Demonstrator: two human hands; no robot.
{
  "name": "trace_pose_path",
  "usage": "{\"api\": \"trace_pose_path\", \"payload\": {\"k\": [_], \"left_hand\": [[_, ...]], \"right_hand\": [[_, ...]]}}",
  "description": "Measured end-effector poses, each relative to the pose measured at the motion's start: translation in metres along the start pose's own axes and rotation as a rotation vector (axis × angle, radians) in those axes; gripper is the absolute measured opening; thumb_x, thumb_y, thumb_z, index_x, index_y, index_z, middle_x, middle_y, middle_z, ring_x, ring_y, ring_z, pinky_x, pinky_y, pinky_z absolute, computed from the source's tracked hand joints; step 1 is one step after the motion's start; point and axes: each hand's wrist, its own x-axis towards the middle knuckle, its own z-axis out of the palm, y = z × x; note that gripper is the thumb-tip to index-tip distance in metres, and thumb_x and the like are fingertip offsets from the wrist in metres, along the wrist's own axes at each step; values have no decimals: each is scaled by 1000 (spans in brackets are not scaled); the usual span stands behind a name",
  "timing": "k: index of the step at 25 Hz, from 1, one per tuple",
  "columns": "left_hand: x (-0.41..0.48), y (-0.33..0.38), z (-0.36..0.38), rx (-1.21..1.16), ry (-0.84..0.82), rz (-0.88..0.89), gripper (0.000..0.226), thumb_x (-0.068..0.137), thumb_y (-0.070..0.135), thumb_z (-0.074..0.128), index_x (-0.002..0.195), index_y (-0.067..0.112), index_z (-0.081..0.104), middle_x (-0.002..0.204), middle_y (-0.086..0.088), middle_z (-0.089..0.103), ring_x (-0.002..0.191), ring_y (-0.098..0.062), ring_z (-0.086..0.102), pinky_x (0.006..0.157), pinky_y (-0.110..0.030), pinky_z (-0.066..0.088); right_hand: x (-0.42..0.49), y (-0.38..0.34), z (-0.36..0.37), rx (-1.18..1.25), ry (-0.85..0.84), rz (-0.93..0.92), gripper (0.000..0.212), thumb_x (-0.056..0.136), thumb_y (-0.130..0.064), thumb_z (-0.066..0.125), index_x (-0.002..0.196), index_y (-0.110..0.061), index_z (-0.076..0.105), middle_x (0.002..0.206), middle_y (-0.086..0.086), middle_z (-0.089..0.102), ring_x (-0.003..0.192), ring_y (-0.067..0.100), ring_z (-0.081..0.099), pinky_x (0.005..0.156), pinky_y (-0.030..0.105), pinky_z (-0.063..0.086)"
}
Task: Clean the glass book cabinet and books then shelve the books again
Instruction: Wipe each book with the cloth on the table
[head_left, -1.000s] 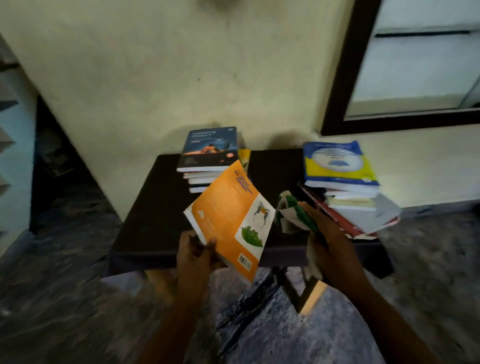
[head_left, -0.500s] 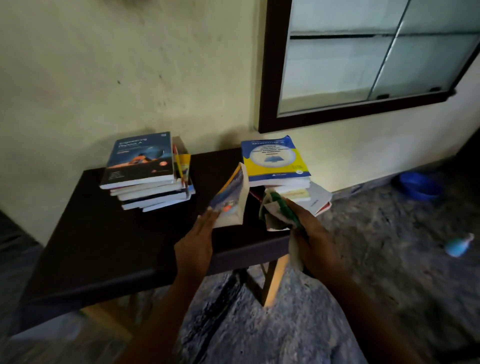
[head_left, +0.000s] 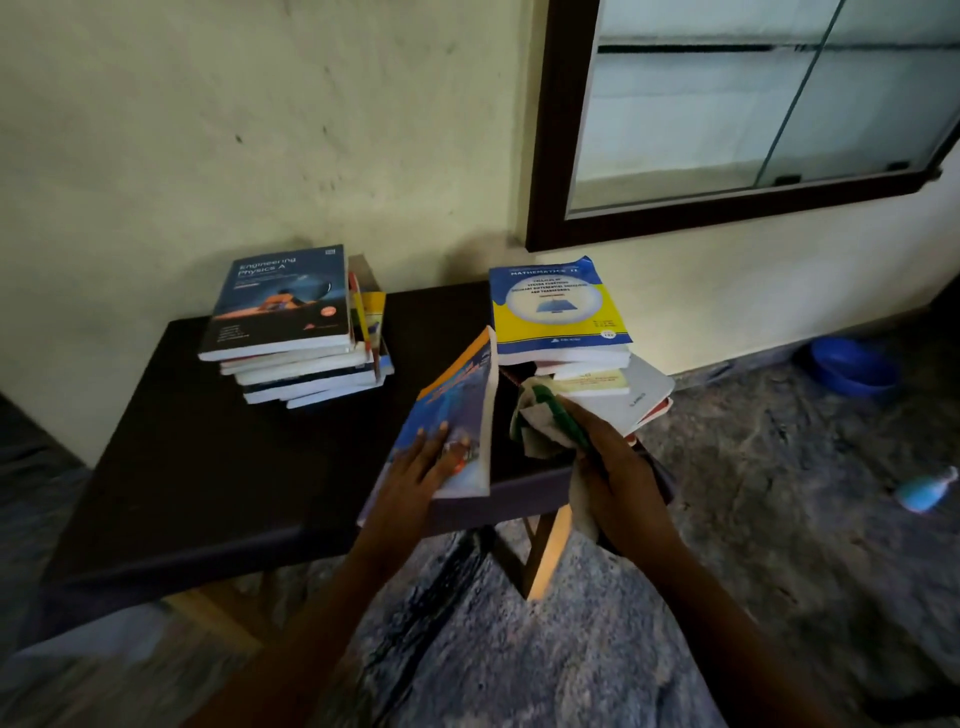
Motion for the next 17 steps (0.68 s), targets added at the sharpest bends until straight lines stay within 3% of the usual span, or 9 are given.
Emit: {"api": "trace_pose_path", "payload": {"k": [2,4,5,7,9,12,14,17], "left_hand": [[-6,-16,-15,137,93,82,85,78,14,40,148,39,-1,157,15,-11,136,-34,24,108,-55,23],[-13,-27,-27,222,98,120,105,70,3,66,149,36,6,157,12,-10,141,-26,12,113,-52,16],[-14,-31,-29,248,65,110,112,62,2,78,148,35,14,158,10,-3,144,-23,6,115,-49,9],[-13,-33,-20,317,-10,137,102,61,5,81,143,29,27,153,0,20,143,-24,8,111,-52,4],[-9,-28,5,373,-112,230,89,73,10,68,147,29,22,143,-3,33,145,-26,6,109,-58,4],[-5,-13,42,350,-251,294,81,66,15,74,137,25,36,140,1,37,146,-19,-2,111,-55,2],[-1,-7,58,309,-225,273,67,70,10,56,134,22,39,139,-1,45,146,-18,3,113,-52,-2],[12,1,75,231,-137,277,60,71,8,41,129,21,43,134,-1,52,135,-21,30,113,-54,3]], "right_hand": [[1,-1,2,6,2,-46,40,90,-16,41,125,-35,37,129,-2,47,121,3,42,104,10,31],[0,0,5,34,3,-49,38,90,-28,37,127,-34,39,122,12,58,115,25,55,101,34,42],[-1,1,6,39,3,-35,39,89,-31,35,127,-35,41,118,19,60,109,34,58,96,44,46],[-1,2,9,28,-14,-19,40,89,-27,36,127,-40,44,114,23,61,105,37,58,91,52,48],[-2,4,11,29,-32,-15,42,89,-24,37,129,-36,47,113,22,61,107,26,59,90,46,49],[-2,7,9,50,-19,-23,37,92,-11,42,127,-20,46,127,1,50,120,-15,40,100,10,34],[-1,13,5,25,-20,20,42,89,2,43,126,-18,43,131,-4,43,121,-19,34,100,3,27],[-4,20,0,-86,0,35,48,85,2,43,126,-22,40,130,-2,40,117,-12,32,95,-3,24]]}}
